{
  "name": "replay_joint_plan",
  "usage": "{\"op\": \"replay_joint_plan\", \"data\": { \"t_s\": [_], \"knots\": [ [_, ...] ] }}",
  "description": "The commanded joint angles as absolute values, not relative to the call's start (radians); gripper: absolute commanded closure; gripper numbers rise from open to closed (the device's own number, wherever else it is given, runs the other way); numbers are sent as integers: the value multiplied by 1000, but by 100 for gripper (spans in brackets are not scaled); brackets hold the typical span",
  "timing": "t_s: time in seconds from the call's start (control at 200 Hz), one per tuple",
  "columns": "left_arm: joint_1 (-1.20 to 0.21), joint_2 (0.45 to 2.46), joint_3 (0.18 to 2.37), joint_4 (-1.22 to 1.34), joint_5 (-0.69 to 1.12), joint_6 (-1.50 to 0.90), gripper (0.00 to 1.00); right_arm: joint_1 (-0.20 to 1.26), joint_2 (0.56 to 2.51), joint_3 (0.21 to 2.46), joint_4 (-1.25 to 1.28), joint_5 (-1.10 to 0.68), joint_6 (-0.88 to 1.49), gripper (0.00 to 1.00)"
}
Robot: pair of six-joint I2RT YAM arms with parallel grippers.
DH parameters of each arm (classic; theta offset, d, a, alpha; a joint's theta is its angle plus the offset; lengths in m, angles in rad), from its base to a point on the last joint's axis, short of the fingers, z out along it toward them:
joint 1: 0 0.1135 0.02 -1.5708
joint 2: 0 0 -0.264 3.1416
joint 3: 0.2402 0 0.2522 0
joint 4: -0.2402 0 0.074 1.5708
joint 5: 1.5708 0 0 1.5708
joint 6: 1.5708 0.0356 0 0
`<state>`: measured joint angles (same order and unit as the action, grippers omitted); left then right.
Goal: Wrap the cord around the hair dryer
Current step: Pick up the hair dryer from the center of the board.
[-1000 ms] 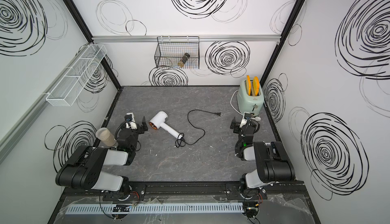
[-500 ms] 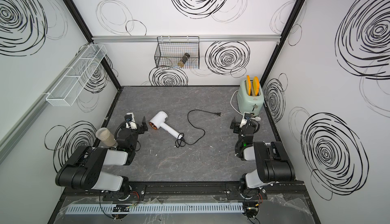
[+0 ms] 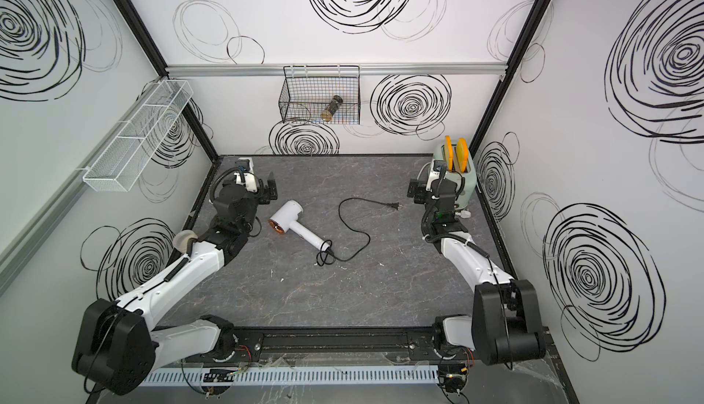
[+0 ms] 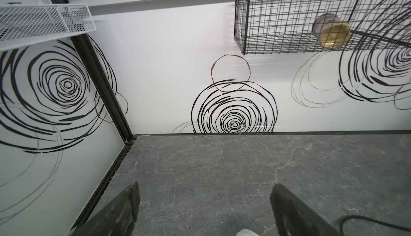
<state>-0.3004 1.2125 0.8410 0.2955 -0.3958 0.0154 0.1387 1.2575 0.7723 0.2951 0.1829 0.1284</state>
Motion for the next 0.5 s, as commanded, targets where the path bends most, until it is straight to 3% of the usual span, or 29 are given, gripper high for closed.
{"op": "replay_joint_plan", "data": {
  "t_s": [0.0,0.23,0.495],
  "knots": [
    [-330,1253,941,-29,-352,81,4,172,1186,772,-11,79,204,2],
    [-366,1402,975,-168,-230,99,4,205,1163,889,-334,14,213,0],
    [-353,1620,1192,-433,-192,148,4,200,1160,894,-449,56,214,0]
  ]
}}
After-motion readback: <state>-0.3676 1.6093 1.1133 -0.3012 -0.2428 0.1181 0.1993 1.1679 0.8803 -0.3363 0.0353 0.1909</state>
